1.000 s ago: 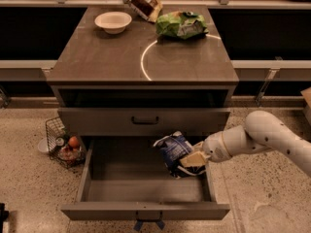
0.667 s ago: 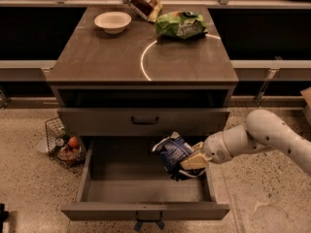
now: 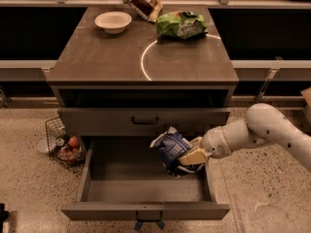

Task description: Pick blue chip bag from middle drawer and place on counter

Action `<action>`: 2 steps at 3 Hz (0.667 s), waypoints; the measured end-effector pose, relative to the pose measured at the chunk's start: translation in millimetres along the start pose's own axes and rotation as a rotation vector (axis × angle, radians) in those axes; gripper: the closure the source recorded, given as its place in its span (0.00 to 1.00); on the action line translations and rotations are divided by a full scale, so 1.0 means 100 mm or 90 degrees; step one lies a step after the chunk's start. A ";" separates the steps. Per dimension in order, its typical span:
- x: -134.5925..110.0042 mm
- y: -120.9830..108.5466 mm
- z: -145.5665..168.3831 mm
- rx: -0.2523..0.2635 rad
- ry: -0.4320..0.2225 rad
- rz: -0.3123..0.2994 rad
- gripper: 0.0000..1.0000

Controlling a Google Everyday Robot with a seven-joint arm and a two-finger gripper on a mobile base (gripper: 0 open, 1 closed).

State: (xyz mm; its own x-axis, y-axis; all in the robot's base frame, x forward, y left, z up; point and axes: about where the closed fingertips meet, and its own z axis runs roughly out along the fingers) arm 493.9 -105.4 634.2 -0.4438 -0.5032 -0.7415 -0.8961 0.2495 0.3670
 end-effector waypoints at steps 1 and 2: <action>-0.44 0.13 -0.14 -0.017 -0.062 -0.043 1.00; -0.97 0.25 -0.32 -0.018 -0.067 -0.079 1.00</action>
Offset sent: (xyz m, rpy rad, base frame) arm 0.0341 0.0423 0.1575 0.0977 -0.1587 0.0764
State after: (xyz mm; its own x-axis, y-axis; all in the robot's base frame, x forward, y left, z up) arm 514.6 -76.9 733.8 -0.3286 -0.4387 -0.8364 -0.9444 0.1672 0.2833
